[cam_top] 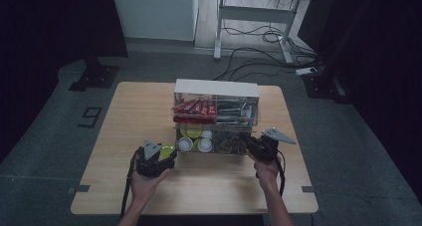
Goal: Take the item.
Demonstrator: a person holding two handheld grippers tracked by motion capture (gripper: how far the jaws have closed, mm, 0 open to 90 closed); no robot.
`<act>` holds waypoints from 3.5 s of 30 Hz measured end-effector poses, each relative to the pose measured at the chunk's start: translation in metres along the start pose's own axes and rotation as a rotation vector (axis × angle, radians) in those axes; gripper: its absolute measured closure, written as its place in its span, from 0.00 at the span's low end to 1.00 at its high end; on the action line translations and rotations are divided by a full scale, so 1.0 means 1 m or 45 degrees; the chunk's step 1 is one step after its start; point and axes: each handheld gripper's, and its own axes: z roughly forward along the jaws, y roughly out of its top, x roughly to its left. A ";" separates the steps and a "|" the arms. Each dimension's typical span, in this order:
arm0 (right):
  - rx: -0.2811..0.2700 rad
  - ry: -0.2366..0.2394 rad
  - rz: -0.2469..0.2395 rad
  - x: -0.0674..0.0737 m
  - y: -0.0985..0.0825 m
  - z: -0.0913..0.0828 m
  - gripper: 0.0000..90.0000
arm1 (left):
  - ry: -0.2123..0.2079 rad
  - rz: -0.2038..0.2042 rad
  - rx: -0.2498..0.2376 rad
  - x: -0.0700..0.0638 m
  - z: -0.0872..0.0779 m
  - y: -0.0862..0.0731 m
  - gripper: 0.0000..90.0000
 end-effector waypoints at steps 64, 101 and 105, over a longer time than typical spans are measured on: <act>0.023 -0.011 -0.006 0.000 -0.004 0.006 0.99 | 0.050 -0.055 0.153 0.026 0.028 -0.029 0.43; 0.031 -0.015 -0.003 -0.001 -0.006 0.007 0.99 | 0.059 -0.041 0.202 0.030 0.037 -0.039 0.30; 0.031 -0.016 -0.006 -0.001 -0.006 0.008 0.99 | 0.048 -0.038 0.179 0.029 0.032 -0.037 0.26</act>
